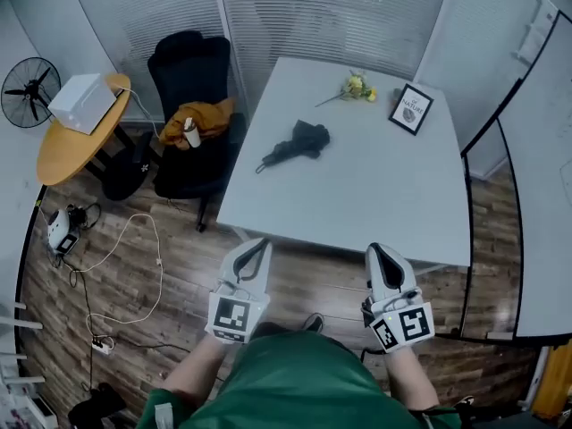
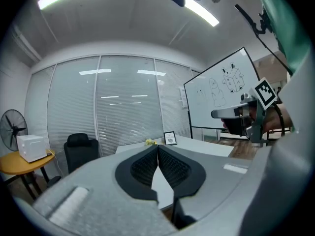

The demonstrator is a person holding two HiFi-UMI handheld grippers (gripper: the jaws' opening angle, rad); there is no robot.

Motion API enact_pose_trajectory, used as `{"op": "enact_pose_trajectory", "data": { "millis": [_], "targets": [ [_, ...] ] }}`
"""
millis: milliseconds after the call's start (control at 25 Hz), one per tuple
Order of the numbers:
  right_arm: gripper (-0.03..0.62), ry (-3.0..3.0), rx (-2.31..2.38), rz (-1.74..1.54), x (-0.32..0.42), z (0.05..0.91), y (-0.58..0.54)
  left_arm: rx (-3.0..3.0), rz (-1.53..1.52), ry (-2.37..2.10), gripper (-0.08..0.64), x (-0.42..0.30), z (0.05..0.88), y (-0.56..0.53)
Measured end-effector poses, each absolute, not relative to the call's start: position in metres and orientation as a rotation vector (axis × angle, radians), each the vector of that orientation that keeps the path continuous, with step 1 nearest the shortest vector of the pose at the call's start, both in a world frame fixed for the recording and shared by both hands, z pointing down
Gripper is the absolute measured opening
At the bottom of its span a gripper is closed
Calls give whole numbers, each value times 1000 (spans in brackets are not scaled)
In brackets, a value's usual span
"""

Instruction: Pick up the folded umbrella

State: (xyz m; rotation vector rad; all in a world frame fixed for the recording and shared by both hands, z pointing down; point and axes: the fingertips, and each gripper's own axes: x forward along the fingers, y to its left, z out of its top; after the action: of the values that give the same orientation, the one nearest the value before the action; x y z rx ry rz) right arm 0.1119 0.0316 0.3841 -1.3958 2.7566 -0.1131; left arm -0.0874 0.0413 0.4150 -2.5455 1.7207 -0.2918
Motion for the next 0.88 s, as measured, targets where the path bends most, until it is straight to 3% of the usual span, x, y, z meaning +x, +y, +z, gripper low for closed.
{"op": "enact_pose_trajectory", "data": {
  "millis": [320,880],
  "targets": [
    [3,2763,-1354,-243,119,396,-27,-2510,-354,1797,12,-97,426,-22],
    [3,2699,-1634,-290,68,417,-141,-2712,-423,1587,12,-142,485,-187]
  ]
}}
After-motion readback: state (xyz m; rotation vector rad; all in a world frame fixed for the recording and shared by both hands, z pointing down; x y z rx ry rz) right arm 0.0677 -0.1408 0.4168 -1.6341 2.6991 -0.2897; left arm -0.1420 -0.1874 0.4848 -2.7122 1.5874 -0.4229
